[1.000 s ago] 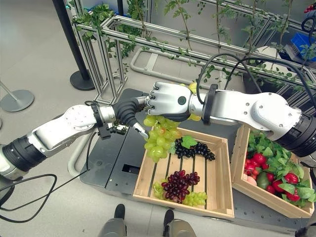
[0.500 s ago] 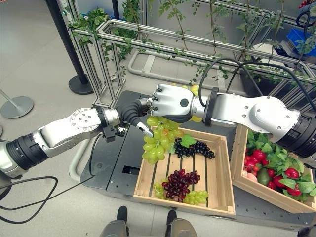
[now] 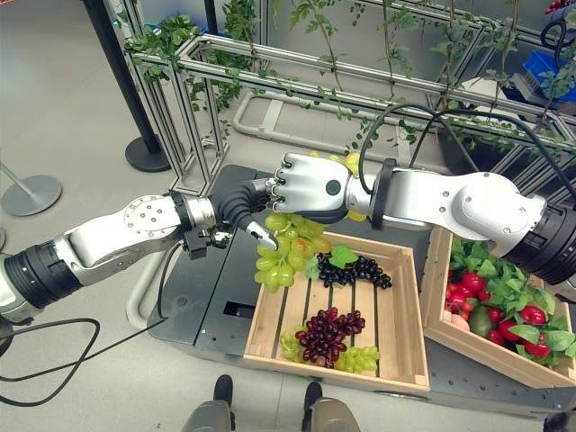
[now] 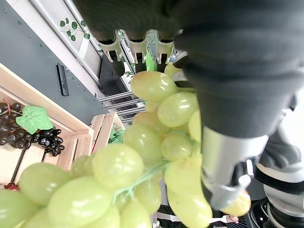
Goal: Pick up the fruits from the basket on one side to the basket on the other side
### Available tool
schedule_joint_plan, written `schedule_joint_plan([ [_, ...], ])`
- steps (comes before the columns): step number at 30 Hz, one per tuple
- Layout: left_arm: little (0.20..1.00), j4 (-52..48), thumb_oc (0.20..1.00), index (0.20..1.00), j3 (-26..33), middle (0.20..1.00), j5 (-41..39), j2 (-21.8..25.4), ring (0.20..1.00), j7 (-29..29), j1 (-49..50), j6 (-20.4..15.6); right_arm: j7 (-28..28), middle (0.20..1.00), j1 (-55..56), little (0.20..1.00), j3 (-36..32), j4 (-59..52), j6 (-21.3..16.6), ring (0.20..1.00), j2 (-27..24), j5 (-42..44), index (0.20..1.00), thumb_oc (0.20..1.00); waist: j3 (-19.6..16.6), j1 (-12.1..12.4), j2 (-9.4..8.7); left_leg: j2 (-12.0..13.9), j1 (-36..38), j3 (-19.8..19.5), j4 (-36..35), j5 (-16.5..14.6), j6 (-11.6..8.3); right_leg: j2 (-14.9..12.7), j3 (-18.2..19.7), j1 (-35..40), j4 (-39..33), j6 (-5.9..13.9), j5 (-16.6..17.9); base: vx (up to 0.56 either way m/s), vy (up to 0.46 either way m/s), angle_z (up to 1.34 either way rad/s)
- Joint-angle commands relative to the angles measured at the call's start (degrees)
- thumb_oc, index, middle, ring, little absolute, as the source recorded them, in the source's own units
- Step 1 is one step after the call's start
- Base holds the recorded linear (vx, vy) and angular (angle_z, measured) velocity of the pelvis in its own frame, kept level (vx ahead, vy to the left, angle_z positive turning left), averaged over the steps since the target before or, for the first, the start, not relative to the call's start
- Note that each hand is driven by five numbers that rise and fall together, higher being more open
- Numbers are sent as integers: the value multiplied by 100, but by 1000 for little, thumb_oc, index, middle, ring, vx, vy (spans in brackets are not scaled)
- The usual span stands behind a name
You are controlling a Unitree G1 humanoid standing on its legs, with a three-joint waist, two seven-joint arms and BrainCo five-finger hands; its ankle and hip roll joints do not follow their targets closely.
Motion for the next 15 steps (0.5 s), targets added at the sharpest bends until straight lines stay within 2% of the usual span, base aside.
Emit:
schedule_joint_plan([
  [1,1000,-788,1000,1000,-89,1000,-223,-324,1000,-311,-680,-708,-526,200,-1162,200,-9,-93,561,200,72,-82,200,200,-17,17,-50,40,-74,39,440,-522,114,-181,100,54,61,477,18,0,0,0],
  [15,1000,-930,1000,1000,-346,1000,-424,-197,1000,-294,-697,-778,-1046,200,-2362,200,353,-51,856,200,221,-469,200,200,-46,23,-62,37,-78,53,443,-531,105,-189,137,44,52,476,28,0,0,0],
])
